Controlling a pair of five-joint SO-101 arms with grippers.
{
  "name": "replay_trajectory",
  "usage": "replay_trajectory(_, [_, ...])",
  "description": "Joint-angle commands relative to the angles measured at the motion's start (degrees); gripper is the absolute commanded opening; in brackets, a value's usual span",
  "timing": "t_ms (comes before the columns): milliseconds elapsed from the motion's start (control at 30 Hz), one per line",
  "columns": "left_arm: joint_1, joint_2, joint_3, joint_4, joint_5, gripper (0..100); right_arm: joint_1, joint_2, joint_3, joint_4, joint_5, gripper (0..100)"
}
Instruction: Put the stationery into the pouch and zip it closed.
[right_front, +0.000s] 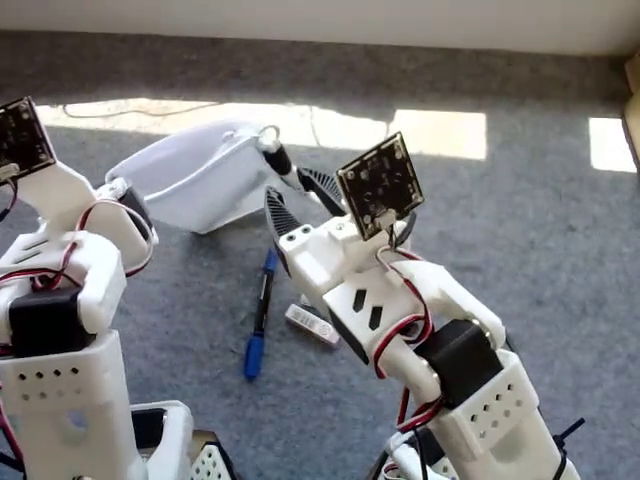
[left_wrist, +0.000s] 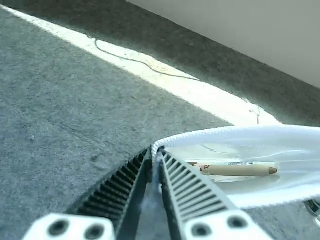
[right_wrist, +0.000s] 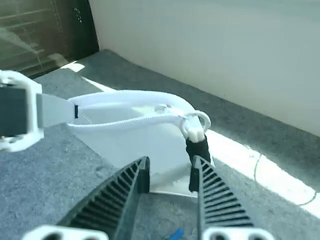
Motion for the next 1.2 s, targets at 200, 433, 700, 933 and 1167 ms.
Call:
replay_trajectory(200, [-9.36, 0.48, -5.85, 0.35, 0.53, 1, 0.84, 8.66, -3.3, 6.2, -8.88, 13.5])
replay_trajectory(433, [-11.21, 0.48, -7.34, 2.9, 1.23, 1, 0.57, 24.66, -3.82, 5.85, -15.21, 13.6])
replay_trajectory(700, [-12.7, 0.48, -7.16, 2.81, 1.23, 1, 0.48, 42.68, -3.91, -0.04, -15.3, 13.8])
replay_trajectory(933, [-12.7, 0.48, -6.81, 2.81, 1.23, 1, 0.48, 52.0, -8.22, -3.91, -20.31, 13.8])
replay_trajectory(1167, [-12.7, 0.48, -6.81, 2.81, 1.14, 1, 0.4, 62.99, -14.73, -3.91, -22.15, 13.8])
